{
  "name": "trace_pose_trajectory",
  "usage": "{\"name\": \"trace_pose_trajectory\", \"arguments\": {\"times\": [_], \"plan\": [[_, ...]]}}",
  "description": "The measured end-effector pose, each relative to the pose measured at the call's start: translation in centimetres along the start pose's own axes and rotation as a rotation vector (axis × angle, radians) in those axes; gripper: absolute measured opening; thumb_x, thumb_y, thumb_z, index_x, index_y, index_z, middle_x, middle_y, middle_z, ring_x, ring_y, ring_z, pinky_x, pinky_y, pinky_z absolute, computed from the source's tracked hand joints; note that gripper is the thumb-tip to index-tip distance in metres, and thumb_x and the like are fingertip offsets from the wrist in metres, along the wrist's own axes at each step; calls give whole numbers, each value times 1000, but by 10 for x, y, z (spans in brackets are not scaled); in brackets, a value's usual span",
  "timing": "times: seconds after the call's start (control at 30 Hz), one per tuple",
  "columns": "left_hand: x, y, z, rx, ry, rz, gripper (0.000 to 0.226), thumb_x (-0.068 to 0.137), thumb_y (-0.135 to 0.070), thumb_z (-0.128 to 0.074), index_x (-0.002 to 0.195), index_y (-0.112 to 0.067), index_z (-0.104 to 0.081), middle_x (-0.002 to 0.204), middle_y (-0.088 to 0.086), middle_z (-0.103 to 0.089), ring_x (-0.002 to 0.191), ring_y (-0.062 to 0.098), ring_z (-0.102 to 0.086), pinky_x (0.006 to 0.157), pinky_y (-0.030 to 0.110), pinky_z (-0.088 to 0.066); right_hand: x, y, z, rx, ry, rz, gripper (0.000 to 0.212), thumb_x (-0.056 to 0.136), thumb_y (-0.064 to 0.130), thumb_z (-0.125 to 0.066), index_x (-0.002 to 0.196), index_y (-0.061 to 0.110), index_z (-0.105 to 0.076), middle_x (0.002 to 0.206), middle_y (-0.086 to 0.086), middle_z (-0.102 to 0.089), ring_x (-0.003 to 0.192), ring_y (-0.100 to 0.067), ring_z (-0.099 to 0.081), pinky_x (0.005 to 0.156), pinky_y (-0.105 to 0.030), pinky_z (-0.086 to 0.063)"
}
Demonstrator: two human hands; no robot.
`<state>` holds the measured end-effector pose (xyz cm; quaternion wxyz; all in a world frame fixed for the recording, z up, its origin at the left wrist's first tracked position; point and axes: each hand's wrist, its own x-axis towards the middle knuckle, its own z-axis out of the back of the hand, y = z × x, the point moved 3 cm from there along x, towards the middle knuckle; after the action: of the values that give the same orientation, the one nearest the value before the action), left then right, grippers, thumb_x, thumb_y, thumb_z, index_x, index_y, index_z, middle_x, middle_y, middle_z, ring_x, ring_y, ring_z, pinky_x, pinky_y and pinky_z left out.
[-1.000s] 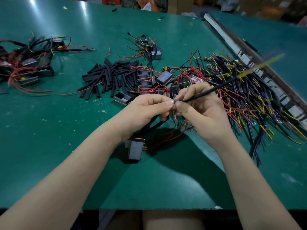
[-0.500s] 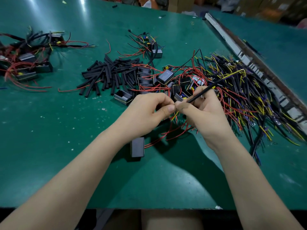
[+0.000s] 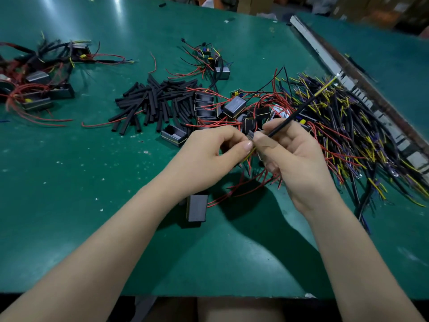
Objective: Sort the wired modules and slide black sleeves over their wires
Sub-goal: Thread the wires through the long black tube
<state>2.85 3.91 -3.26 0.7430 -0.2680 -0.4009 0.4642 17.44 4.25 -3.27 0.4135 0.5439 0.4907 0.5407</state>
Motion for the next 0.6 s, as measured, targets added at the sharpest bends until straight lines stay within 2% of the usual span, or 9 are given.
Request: {"name": "trace_pose_trajectory", "arguments": {"times": [0.07, 0.13, 0.23, 0.33, 0.4, 0.5, 0.6], "plan": [[1, 1, 0, -122, 15, 84, 16, 93, -24, -59, 77, -27, -61, 66, -15, -59, 61, -2, -49, 63, 15, -39, 0, 3, 1, 27, 24, 11, 14, 88, 6, -62, 89, 19, -57, 67, 12, -62, 50, -4, -44, 47, -15, -37], [1, 1, -1, -203, 14, 152, 19, 93, -23, -59, 74, -24, -61, 58, -16, -54, 52, -3, -42, 54, 11, -34, 0, 3, 1, 30, 29, 13, 14, 91, 5, -60, 89, 18, -57, 70, 10, -64, 50, -5, -47, 49, -15, -40], [1, 1, -1, -281, 2, 201, 21, 94, -20, -57, 74, -16, -63, 59, -12, -52, 57, 4, -41, 54, 14, -35, -1, 2, 0, 11, 83, 58, 22, 88, -4, -59, 92, 17, -54, 75, 8, -66, 62, -5, -56, 60, -17, -48], [1, 1, -1, -345, 2, 239, 23, 95, -20, -55, 73, -20, -64, 59, -11, -52, 63, 9, -43, 58, 22, -35, -1, 1, -2, -84, 123, 128, 27, 88, -8, -58, 92, 17, -50, 86, -2, -64, 76, -11, -59, 71, -23, -50], [1, 2, -2, -375, -6, 295, 26, 94, -22, -55, 71, -24, -66, 57, -11, -53, 57, 7, -42, 54, 19, -34, -2, 2, -2, -231, 110, 226, 30, 88, -7, -60, 92, 21, -49, 92, -10, -62, 82, -18, -61, 79, -27, -50], [1, 2, -1, -526, -8, 366, 25, 93, -17, -56, 70, -20, -66, 55, -11, -54, 50, 0, -42, 48, 9, -33, -5, 4, -3, -417, 77, 431, 32, 88, -3, -62, 93, 26, -49, 93, -8, -61, 84, -23, -60, 77, -29, -49], [1, 2, -1, -686, 53, 473, 22, 90, -15, -56, 70, -17, -64, 56, -12, -56, 49, -2, -46, 45, 9, -33, -8, 7, -5, -569, 74, 646, 19, 86, -11, -60, 89, 7, -56, 91, -13, -59, 84, -23, -56, 76, -21, -43]]}}
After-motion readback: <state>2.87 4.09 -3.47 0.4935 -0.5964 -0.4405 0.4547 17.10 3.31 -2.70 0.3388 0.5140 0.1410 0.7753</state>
